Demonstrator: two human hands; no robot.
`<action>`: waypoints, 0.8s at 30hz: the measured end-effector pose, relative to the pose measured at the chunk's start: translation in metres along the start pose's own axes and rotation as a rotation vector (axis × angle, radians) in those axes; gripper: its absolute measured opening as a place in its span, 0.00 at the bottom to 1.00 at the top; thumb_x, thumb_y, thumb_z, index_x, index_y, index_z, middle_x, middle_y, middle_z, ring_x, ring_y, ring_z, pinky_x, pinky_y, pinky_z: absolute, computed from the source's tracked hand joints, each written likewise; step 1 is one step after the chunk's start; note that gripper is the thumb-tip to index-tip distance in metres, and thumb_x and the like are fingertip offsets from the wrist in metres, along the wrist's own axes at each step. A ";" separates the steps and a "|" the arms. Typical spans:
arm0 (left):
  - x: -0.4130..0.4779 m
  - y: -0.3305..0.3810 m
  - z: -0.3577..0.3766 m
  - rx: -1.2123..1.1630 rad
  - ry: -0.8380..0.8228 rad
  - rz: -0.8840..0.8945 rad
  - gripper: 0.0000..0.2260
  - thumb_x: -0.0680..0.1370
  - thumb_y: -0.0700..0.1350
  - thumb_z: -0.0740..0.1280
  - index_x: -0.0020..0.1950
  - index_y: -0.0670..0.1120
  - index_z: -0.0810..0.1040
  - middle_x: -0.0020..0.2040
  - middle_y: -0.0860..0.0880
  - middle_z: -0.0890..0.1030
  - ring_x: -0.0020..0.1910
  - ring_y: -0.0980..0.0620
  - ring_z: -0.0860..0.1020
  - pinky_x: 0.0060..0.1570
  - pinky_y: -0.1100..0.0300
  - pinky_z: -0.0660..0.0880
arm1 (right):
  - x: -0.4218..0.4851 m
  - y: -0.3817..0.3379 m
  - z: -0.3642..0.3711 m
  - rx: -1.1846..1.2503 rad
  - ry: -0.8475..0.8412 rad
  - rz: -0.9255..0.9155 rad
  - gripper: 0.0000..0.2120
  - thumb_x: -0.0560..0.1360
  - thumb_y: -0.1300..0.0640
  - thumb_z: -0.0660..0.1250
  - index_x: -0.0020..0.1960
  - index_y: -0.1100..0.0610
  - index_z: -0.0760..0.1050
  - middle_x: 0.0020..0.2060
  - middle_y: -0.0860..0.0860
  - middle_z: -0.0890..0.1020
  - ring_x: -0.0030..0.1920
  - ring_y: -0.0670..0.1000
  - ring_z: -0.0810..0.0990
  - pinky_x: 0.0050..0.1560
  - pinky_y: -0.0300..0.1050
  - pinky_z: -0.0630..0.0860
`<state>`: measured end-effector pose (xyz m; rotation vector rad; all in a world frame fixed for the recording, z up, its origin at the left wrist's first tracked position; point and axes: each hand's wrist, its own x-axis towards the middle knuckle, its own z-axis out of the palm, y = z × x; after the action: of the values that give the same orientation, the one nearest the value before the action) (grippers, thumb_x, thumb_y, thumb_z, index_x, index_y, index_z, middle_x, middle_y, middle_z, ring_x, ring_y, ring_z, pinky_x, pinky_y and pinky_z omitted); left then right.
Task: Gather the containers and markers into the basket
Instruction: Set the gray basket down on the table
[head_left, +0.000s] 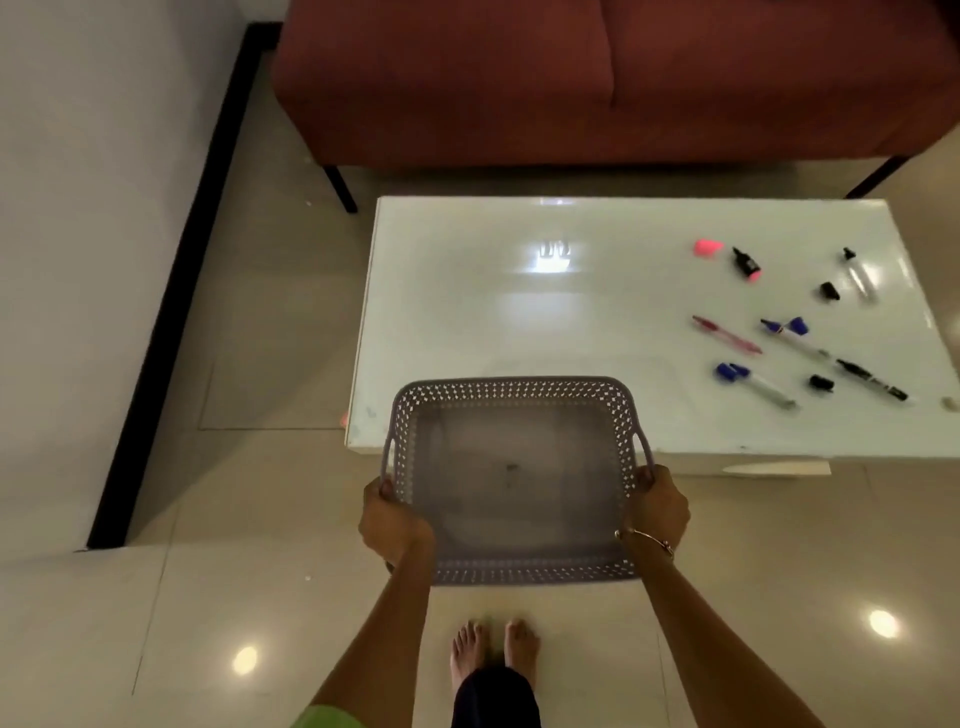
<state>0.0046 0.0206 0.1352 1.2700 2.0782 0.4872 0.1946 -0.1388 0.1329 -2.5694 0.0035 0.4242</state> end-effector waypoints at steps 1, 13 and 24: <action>0.011 0.017 0.008 0.003 -0.006 0.049 0.12 0.80 0.39 0.58 0.56 0.38 0.78 0.51 0.33 0.81 0.51 0.35 0.78 0.50 0.48 0.73 | 0.016 -0.012 0.003 0.021 0.007 -0.021 0.10 0.76 0.62 0.57 0.50 0.63 0.76 0.44 0.69 0.81 0.46 0.68 0.78 0.45 0.54 0.74; 0.131 0.109 0.124 -0.044 -0.182 0.243 0.11 0.79 0.40 0.61 0.55 0.38 0.80 0.53 0.37 0.82 0.53 0.39 0.79 0.55 0.53 0.73 | 0.167 -0.104 0.073 0.089 -0.031 -0.132 0.13 0.78 0.62 0.54 0.53 0.64 0.76 0.50 0.66 0.81 0.52 0.66 0.77 0.52 0.53 0.72; 0.160 0.108 0.142 0.125 -0.240 0.374 0.17 0.81 0.43 0.57 0.68 0.39 0.68 0.64 0.37 0.75 0.62 0.37 0.74 0.64 0.47 0.68 | 0.176 -0.104 0.105 0.020 -0.041 -0.157 0.17 0.79 0.56 0.55 0.64 0.65 0.67 0.61 0.66 0.75 0.61 0.66 0.72 0.61 0.56 0.69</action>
<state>0.1203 0.2096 0.0450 1.7143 1.6992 0.3476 0.3395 0.0179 0.0480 -2.5188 -0.2060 0.4147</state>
